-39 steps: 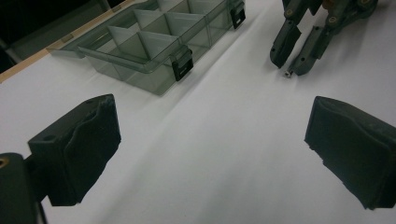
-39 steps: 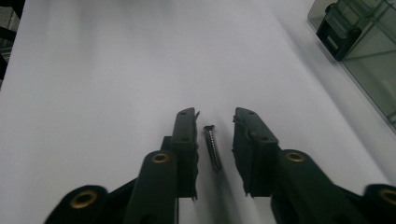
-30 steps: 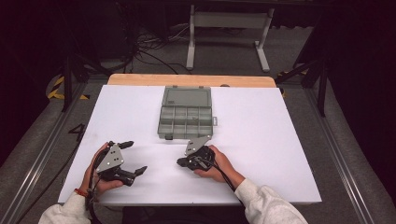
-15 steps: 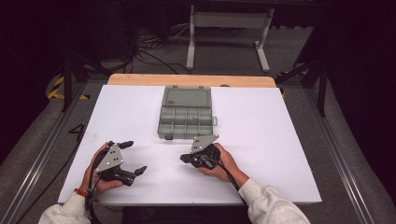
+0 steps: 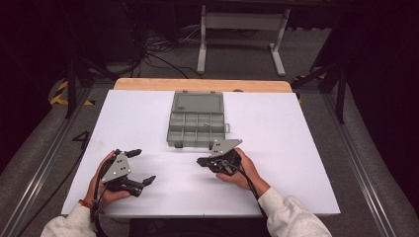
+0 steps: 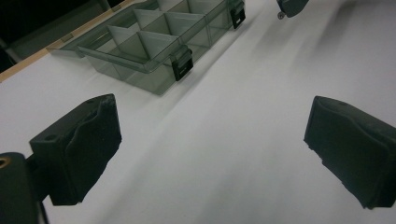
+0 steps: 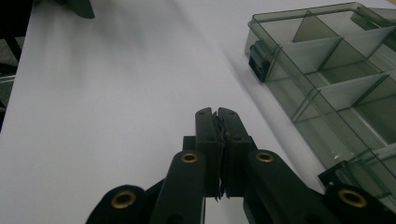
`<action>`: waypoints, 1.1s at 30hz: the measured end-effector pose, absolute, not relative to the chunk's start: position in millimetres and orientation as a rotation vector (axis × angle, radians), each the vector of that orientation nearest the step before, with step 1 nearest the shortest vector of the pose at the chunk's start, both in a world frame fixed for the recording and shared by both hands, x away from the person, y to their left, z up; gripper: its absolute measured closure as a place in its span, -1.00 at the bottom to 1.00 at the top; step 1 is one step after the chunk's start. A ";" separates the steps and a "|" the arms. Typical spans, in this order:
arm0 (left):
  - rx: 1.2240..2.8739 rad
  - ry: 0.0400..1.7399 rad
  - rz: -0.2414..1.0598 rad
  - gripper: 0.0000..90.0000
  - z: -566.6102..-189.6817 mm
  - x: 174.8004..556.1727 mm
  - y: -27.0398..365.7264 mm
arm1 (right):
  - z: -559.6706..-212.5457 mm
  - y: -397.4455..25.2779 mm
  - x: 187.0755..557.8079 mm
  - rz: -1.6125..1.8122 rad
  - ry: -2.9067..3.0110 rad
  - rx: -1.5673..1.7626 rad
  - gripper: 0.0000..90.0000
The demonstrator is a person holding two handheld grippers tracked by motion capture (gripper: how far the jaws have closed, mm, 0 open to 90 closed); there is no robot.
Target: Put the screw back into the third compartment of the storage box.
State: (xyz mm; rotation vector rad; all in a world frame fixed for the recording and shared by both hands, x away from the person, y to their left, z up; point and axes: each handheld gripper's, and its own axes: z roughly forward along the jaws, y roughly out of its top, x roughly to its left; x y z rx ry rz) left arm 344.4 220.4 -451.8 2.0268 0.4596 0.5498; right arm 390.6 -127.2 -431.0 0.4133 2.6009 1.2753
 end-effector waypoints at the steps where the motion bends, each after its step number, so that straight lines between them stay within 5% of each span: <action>1: 2.027 0.459 0.550 -0.90 -451.8 344.3 220.5 | -430.4 -128.0 390.8 1.281 2.595 0.416 0.97; 33: 2.024 0.462 0.550 -0.90 -451.2 344.3 220.0 | -400.6 -144.9 404.2 1.341 2.463 0.488 0.97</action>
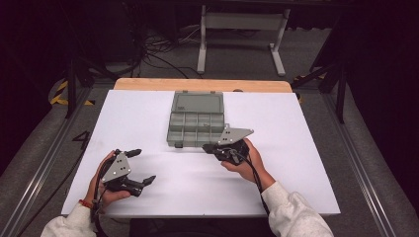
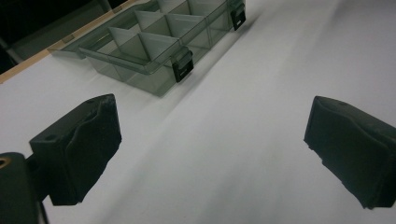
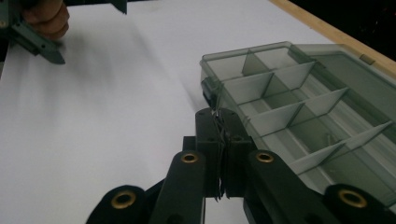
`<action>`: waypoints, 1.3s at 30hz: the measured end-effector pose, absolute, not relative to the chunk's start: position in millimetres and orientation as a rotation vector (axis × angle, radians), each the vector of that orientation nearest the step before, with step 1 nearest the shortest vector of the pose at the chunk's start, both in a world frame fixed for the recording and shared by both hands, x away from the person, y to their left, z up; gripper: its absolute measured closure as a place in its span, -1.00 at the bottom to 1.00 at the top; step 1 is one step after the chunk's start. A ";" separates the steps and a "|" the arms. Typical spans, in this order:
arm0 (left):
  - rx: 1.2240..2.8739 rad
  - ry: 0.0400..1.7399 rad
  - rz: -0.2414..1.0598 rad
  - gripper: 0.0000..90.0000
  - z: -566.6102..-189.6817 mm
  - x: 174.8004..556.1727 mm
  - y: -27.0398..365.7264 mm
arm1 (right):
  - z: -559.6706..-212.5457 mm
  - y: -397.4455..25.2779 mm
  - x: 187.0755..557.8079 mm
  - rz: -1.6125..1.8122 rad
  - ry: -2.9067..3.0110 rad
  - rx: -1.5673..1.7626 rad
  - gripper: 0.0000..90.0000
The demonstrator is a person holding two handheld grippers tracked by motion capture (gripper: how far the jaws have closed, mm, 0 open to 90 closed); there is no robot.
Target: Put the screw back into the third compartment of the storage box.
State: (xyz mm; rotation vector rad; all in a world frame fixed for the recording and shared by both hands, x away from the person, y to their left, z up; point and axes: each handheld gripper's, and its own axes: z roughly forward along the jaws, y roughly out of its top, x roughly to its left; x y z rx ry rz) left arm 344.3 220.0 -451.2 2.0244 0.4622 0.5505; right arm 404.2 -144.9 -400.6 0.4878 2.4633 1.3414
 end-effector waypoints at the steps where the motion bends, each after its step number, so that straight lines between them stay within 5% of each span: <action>1: 2.025 0.462 0.550 -0.90 -451.2 344.4 219.9 | -398.7 -146.1 406.0 1.347 2.456 0.495 0.97; 39: 2.016 0.465 0.537 -0.90 -452.1 345.1 221.9 | -386.0 -131.7 480.7 1.258 2.385 0.675 0.97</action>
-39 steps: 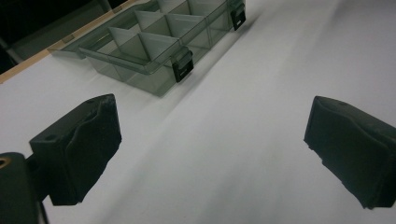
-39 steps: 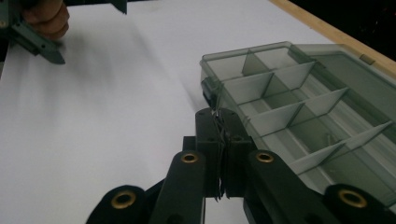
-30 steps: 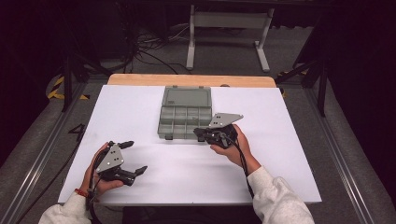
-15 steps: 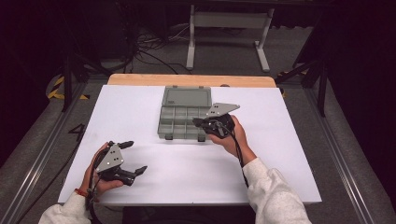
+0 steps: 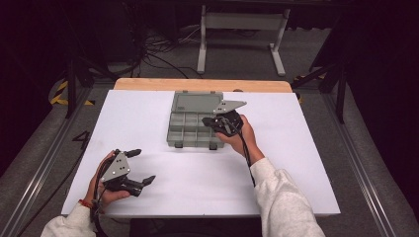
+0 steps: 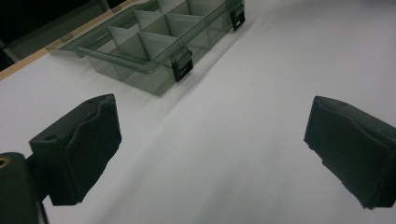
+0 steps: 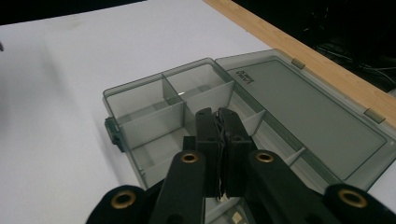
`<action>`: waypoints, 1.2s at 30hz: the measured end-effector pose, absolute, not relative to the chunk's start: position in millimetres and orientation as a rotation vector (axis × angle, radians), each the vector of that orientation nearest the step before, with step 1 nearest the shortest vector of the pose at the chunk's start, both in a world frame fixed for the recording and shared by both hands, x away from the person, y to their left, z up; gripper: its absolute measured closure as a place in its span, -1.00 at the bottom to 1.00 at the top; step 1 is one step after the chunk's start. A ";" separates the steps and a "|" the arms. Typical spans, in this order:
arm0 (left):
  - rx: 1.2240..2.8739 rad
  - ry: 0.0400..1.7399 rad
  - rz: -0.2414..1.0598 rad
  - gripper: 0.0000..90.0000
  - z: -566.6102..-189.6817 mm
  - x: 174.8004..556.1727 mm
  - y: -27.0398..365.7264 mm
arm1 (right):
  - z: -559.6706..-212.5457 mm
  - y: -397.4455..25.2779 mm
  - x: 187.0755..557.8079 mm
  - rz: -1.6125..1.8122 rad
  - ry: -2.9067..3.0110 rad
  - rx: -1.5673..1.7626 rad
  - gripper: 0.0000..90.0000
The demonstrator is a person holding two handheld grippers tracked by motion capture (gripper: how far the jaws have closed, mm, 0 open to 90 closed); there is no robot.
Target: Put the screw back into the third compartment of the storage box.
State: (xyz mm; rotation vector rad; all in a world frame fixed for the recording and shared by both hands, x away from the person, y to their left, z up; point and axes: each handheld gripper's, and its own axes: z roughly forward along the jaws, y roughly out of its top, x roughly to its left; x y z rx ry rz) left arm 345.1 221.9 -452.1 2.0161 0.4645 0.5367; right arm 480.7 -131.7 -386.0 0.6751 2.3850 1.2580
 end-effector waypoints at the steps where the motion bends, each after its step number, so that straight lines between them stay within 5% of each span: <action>1: 2.016 0.463 0.537 -0.90 -452.1 345.3 221.9 | -386.2 -131.0 483.3 1.258 2.384 0.684 0.97; 36: 2.001 0.462 0.533 -0.90 -451.8 344.6 223.4 | -404.4 -116.0 521.8 1.123 2.412 0.800 0.97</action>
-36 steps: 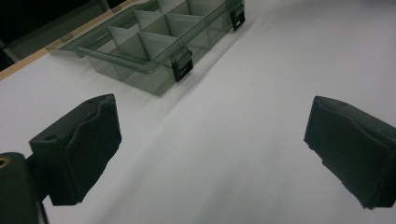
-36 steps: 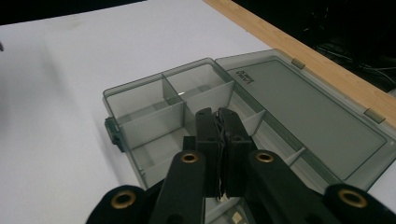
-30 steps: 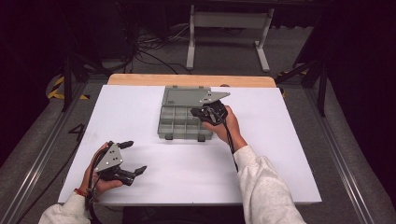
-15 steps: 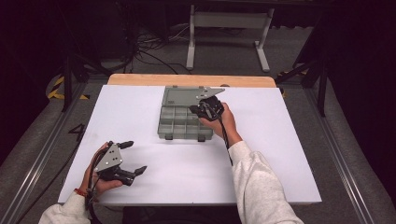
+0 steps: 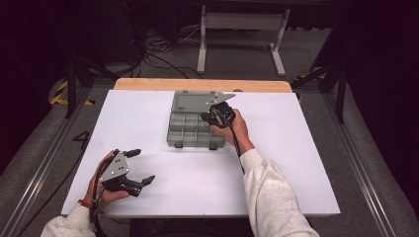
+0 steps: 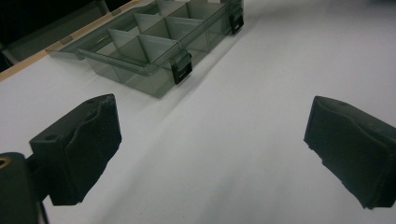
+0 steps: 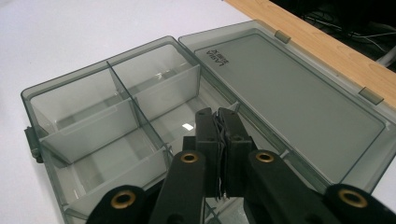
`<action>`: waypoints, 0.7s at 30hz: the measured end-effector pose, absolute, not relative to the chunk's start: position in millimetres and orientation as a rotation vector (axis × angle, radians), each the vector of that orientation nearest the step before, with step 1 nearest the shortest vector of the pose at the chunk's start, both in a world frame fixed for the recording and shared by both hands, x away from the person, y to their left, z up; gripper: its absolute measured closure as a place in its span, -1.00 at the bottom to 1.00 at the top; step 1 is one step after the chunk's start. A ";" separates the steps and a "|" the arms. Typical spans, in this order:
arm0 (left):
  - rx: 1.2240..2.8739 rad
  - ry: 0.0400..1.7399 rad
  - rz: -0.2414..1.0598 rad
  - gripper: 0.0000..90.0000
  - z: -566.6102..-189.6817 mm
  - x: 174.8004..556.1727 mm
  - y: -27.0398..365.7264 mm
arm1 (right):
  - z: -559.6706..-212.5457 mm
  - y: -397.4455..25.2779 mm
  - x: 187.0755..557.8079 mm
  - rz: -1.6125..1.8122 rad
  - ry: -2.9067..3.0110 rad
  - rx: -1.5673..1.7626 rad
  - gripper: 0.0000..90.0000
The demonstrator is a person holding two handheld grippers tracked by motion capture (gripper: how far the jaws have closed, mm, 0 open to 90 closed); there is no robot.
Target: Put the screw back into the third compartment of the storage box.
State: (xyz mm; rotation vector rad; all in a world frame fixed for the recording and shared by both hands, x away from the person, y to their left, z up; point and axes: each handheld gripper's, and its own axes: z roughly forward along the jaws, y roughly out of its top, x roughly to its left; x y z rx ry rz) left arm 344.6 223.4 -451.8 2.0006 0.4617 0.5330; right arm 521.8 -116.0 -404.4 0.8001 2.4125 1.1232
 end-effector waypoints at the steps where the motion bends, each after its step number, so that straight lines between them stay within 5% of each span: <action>1: 2.001 0.462 0.533 -0.90 -451.8 344.6 223.4 | -404.4 -116.0 521.8 1.123 2.412 0.800 0.97; 21: 2.003 0.473 0.535 -0.90 -452.2 343.0 226.3 | -410.6 -115.0 524.2 1.090 2.433 0.810 0.96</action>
